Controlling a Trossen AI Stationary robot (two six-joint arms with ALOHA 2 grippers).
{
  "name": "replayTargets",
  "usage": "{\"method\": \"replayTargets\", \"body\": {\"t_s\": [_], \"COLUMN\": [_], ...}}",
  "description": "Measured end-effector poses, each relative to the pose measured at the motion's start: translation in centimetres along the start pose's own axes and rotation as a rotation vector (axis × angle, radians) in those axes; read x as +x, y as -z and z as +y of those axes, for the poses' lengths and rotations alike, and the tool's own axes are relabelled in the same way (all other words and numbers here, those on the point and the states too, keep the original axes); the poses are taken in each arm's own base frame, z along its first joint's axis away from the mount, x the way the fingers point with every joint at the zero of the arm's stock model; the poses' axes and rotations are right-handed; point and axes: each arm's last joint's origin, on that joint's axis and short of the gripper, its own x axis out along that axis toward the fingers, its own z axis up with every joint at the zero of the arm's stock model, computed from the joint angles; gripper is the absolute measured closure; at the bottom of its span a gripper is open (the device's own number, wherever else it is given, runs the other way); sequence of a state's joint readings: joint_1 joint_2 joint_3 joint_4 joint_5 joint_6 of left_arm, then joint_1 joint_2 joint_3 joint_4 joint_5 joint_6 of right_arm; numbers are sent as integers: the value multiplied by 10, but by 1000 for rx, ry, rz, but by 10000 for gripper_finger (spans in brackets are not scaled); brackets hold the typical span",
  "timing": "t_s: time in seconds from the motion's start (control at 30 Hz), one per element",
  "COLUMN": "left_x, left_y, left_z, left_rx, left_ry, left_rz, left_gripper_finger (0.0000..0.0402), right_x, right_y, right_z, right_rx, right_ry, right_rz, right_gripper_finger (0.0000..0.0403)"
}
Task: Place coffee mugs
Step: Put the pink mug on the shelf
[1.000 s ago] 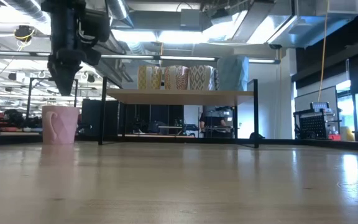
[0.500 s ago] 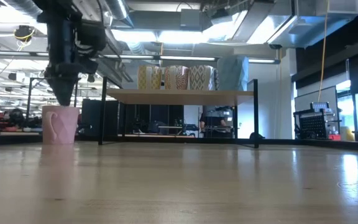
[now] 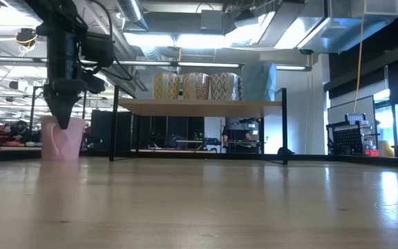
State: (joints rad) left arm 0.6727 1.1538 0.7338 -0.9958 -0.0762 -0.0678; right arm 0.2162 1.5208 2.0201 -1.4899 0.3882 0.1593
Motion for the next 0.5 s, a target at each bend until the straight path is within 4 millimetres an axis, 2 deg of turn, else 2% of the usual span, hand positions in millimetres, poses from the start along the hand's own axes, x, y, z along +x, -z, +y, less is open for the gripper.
{"method": "replayTargets", "body": {"t_s": [0.17,0.3,0.5], "left_x": [0,-4,-38], "left_y": [0,2,0], "left_z": [-3,-10,-38], "left_rx": [11,-7,9], "left_ry": [20,28,52], "left_rz": [0,28,10], "left_gripper_finger": [384,383,386], "right_x": [-4,-8,-6], "right_y": [2,3,9], "right_z": [12,18,34], "right_rx": [-39,-47,-84], "right_ry": [-43,-30,-38], "right_rz": [-9,-22,-10], "right_gripper_finger": [270,270,270]}}
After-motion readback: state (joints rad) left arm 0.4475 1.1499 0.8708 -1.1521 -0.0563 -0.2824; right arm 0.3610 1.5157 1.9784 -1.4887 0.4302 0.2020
